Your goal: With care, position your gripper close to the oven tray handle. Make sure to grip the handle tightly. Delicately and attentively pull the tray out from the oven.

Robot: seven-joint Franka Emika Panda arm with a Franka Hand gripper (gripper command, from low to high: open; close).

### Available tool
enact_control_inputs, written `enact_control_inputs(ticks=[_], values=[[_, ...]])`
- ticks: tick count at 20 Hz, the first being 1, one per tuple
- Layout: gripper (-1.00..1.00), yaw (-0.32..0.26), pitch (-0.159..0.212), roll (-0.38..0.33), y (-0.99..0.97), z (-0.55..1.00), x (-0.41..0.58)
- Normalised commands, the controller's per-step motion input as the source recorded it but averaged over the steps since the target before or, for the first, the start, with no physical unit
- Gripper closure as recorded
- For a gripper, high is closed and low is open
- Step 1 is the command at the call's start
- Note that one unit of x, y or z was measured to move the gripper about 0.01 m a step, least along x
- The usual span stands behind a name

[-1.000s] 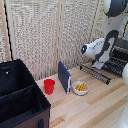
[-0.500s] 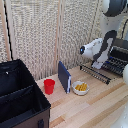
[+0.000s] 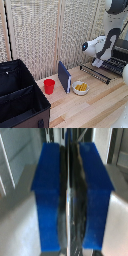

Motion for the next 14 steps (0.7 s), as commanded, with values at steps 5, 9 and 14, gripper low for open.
enact_control_inputs(ticks=[5,9,14], values=[[1.00,0.354,0.012,0.075,0.02,0.00,0.101],[1.00,0.156,0.000,0.017,0.59,-0.05,0.230],[1.00,0.069,0.000,0.009,0.83,-0.05,0.262]])
